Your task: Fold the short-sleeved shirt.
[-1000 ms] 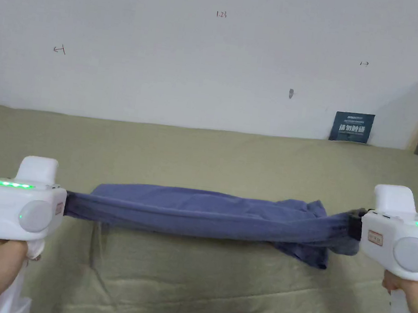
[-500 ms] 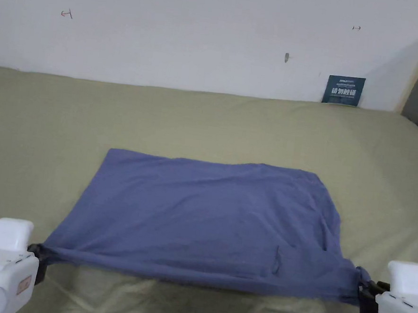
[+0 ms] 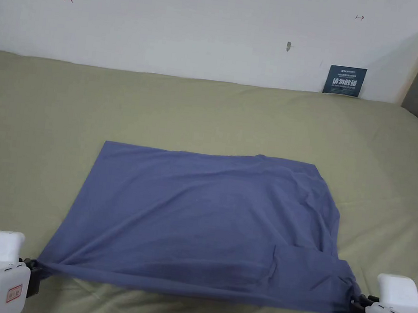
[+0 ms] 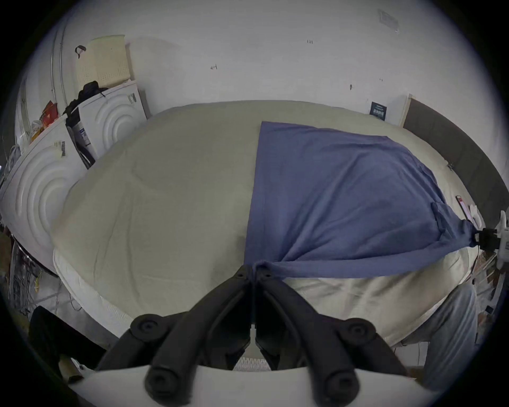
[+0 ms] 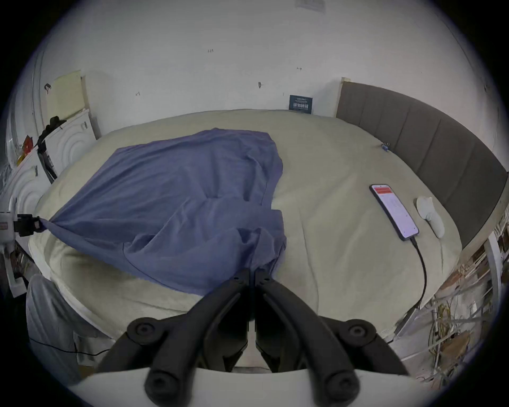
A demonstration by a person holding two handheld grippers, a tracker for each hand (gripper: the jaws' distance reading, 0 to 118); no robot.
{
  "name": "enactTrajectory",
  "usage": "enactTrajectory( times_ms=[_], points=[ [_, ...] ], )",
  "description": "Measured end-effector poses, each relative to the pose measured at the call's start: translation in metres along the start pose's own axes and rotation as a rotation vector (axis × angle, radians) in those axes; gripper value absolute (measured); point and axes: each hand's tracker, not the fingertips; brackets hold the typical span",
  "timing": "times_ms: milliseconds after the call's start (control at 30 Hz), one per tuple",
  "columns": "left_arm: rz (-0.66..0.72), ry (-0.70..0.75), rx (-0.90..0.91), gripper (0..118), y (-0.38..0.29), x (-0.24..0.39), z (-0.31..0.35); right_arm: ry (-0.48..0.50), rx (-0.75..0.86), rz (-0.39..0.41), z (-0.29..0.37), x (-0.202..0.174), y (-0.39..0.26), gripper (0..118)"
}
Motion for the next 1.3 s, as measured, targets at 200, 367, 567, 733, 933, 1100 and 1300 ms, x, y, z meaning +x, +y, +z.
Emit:
enactTrajectory(
  times_ms=[200, 367, 567, 733, 933, 1100, 1300],
  points=[
    [0.043, -0.016, -0.024, 35, -0.003, 0.001, 0.001, -0.002, -0.035, -0.022, -0.002, 0.000, -0.005, 48],
    [0.069, -0.010, 0.027, 111, -0.002, 0.004, 0.016, -0.036, 0.032, -0.090, 0.023, 0.004, -0.002, 112],
    [0.083, -0.015, 0.072, 0, -0.004, -0.001, 0.031, -0.039, 0.091, -0.073, 0.036, -0.003, -0.002, 0],
    [0.075, -0.038, 0.028, 0, -0.007, -0.012, 0.028, -0.023, 0.061, -0.087, 0.032, 0.000, -0.006, 0],
    [0.075, -0.055, -0.094, 41, -0.010, -0.015, 0.006, -0.039, 0.055, -0.084, 0.035, -0.004, -0.014, 0],
    [0.034, 0.015, -0.166, 101, -0.013, -0.018, -0.032, -0.024, 0.019, -0.088, 0.020, 0.007, -0.016, 0],
    [0.109, -0.105, -0.193, 3, -0.010, -0.005, -0.030, -0.028, -0.005, -0.059, 0.011, 0.007, -0.015, 15]
  ],
)
